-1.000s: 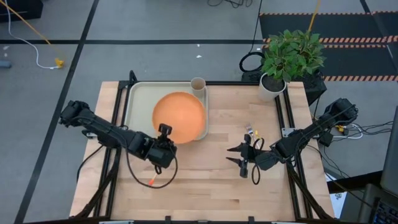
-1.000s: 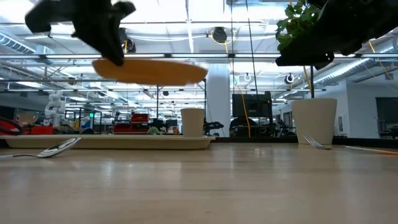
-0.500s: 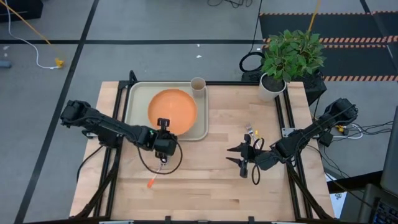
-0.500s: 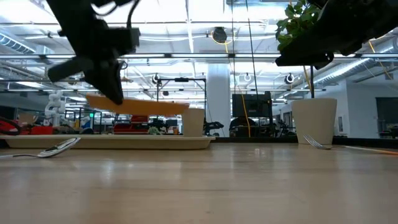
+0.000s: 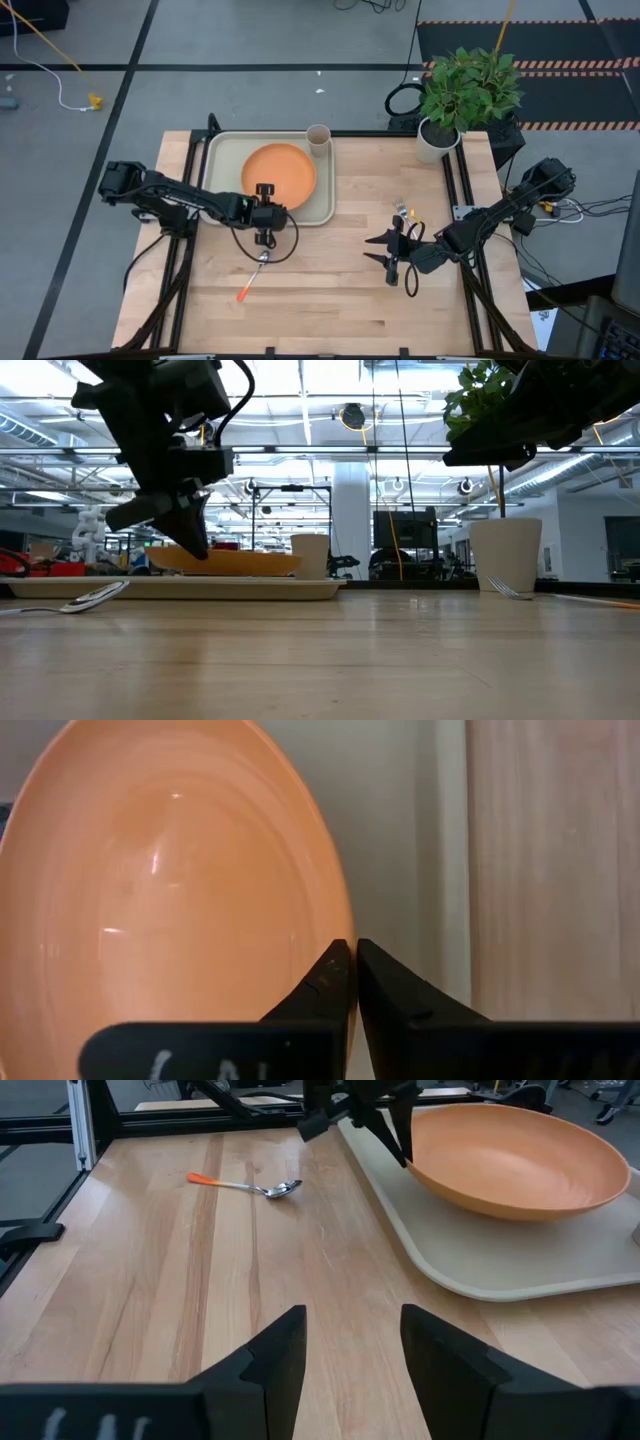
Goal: Pick and place plate/cup/fork/spoon on tray
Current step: Put the orange plate on the white serving tray
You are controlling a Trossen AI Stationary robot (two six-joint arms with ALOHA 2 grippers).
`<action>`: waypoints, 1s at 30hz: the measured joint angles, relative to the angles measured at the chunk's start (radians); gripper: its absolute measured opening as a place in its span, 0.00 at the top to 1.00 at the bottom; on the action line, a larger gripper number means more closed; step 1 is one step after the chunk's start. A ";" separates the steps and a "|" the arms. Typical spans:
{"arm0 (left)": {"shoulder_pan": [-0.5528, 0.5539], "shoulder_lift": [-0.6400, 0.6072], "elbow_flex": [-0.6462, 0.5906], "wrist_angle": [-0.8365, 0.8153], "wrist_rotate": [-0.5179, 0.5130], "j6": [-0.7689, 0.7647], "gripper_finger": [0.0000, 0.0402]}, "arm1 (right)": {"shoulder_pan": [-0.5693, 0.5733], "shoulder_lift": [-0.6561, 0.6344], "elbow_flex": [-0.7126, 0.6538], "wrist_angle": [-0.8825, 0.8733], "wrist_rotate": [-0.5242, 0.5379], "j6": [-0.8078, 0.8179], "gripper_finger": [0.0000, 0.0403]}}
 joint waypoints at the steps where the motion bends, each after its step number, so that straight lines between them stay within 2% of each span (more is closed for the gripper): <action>1: 0.006 0.000 -0.005 0.009 0.008 0.002 0.97 | 0.000 0.000 0.000 0.000 0.000 0.000 0.61; 5: 0.022 0.000 -0.020 0.027 0.016 0.019 0.98 | 0.000 0.000 0.000 0.000 0.000 0.000 0.61; 10: 0.042 0.000 -0.050 0.093 0.036 0.038 0.95 | 0.000 0.000 0.000 0.000 0.000 0.004 0.61; 17: 0.069 0.000 -0.082 0.150 0.066 0.057 0.98 | 0.000 0.000 0.000 0.000 0.000 0.004 0.61; 24: 0.071 0.000 -0.083 0.158 0.066 0.072 0.93 | 0.000 0.000 0.000 0.000 0.000 0.004 0.61; 30: 0.071 0.000 -0.083 0.203 0.096 0.079 0.97 | 0.000 0.000 0.000 0.000 -0.002 0.004 0.61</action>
